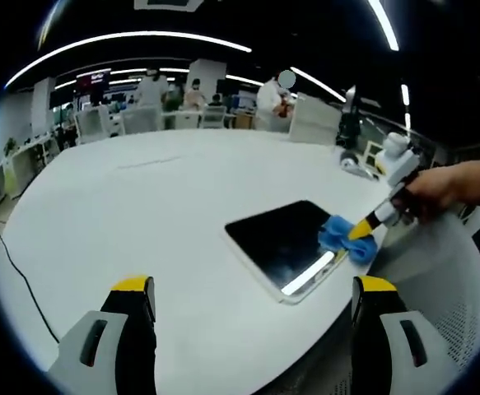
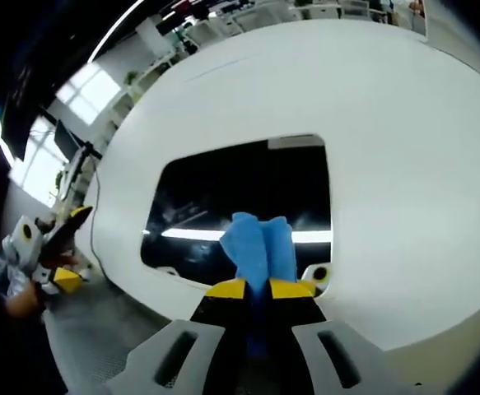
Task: Wipe the mirror surface with the cleaning cloth until all visible marks leave the cleaned area.
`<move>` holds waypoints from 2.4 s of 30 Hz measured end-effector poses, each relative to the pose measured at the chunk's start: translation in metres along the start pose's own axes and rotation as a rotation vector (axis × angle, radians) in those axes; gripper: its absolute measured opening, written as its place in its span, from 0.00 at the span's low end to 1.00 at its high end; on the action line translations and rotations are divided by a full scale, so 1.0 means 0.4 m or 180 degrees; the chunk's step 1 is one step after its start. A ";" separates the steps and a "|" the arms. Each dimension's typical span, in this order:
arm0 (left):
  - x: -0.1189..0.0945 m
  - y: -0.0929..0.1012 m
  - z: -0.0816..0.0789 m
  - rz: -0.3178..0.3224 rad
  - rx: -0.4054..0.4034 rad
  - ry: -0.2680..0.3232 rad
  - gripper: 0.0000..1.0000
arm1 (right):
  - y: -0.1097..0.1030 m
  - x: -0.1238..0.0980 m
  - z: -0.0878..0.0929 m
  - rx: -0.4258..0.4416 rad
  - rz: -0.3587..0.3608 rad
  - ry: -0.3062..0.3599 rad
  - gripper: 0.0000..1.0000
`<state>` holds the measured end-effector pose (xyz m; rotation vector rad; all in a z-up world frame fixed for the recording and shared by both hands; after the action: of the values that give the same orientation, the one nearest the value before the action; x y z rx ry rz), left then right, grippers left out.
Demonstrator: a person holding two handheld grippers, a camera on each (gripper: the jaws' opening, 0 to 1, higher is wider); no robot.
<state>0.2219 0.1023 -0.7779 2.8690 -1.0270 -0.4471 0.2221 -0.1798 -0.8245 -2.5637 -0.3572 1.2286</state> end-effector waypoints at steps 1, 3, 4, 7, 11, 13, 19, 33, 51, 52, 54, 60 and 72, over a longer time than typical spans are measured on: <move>0.001 0.001 0.003 0.0008 0.0004 -0.0034 1.00 | 0.002 -0.001 -0.001 0.0007 -0.0008 -0.0008 0.03; 0.003 0.002 0.006 0.0024 0.0009 -0.0062 1.00 | 0.007 -0.002 -0.003 0.0008 -0.0009 -0.0028 0.03; 0.003 0.001 0.005 0.0024 0.0033 -0.0055 1.00 | 0.011 -0.002 -0.004 0.0026 -0.0006 -0.0035 0.03; 0.006 -0.002 0.007 -0.0010 0.0048 -0.0081 1.00 | 0.021 -0.005 -0.006 0.0148 0.0007 -0.0038 0.03; 0.007 -0.005 0.011 -0.0022 0.0097 -0.0125 1.00 | 0.026 -0.008 -0.007 0.0156 0.0080 -0.0021 0.03; 0.007 -0.005 0.013 -0.0017 0.0084 -0.0131 1.00 | 0.025 -0.008 -0.007 0.0146 0.0086 -0.0016 0.03; 0.004 -0.007 0.014 -0.0043 0.0061 -0.0131 1.00 | 0.039 -0.014 -0.007 0.0265 0.0227 -0.0029 0.02; 0.003 -0.005 0.016 -0.0016 0.0062 -0.0165 1.00 | 0.046 -0.013 -0.008 0.0159 0.0301 0.0008 0.02; 0.003 -0.004 0.019 -0.0017 0.0043 -0.0183 1.00 | 0.039 0.003 -0.030 -0.0239 0.0383 0.0012 0.01; 0.002 -0.004 0.019 -0.0019 0.0044 -0.0184 1.00 | 0.040 0.008 -0.036 -0.0257 0.0388 0.0018 0.01; 0.002 -0.006 0.019 -0.0026 0.0042 -0.0176 1.00 | 0.041 0.014 -0.043 -0.0283 0.0391 0.0019 0.01; 0.002 -0.008 0.018 -0.0044 0.0043 -0.0171 1.00 | 0.051 0.037 -0.074 -0.0241 0.0406 0.0043 0.01; 0.002 -0.012 0.019 -0.0068 0.0037 -0.0173 1.00 | 0.072 0.089 -0.148 -0.0355 0.0440 0.0015 0.02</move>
<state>0.2232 0.1058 -0.7861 2.8960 -1.0110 -0.5251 0.2933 -0.2028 -0.8246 -2.7260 -0.2580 1.2829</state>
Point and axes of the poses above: the point that each gripper's makers call its tool centre point, and the gripper's own axes: x roughly forward along the fingers, y roughly to its right, z roughly out of its underside, the point moved 5 cm from there along -x, roughly backward along the fingers, and after that the axes turned 15 degrees about y, right-handed, at the moved point
